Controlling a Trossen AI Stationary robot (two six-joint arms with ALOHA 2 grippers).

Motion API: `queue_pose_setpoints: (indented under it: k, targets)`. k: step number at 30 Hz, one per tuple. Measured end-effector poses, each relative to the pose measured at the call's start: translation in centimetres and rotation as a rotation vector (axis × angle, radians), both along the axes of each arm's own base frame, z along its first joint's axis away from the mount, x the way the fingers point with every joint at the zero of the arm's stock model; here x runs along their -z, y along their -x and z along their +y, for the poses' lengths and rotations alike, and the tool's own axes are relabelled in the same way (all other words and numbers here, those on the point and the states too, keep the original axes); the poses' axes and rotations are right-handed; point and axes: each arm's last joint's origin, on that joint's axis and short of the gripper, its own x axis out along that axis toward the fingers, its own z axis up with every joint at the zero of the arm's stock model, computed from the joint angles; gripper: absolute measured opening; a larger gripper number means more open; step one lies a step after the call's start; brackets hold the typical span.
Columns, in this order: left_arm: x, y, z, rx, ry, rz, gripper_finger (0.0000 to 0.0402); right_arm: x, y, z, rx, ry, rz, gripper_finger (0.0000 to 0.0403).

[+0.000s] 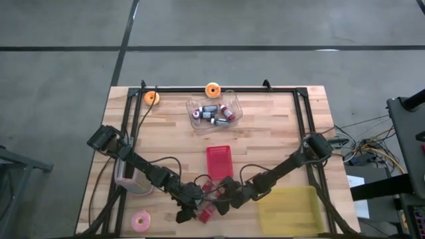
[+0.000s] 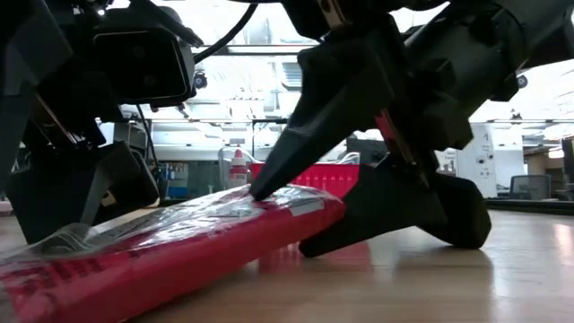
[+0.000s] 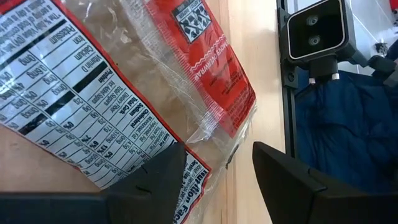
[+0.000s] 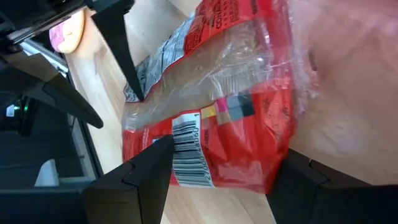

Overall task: Pick & Place Food Item
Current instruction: Put the red popcorn bag into the yellow bin

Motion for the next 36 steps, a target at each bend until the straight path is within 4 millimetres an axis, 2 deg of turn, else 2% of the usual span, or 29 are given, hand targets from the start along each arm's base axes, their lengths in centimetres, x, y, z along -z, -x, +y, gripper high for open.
queue_pose_setpoints:
  k: [16,36]
  targets:
    - [0.00,-0.02,0.00,0.000,-0.003,-0.004,0.0202,-0.21,-0.29,-0.17,-0.037,0.006,-0.002,0.0209]
    - [-0.02,-0.06,0.02,0.000,-0.007,-0.009,0.0202,-0.19,-0.28,-0.18,-0.055,0.024,-0.004,0.0068]
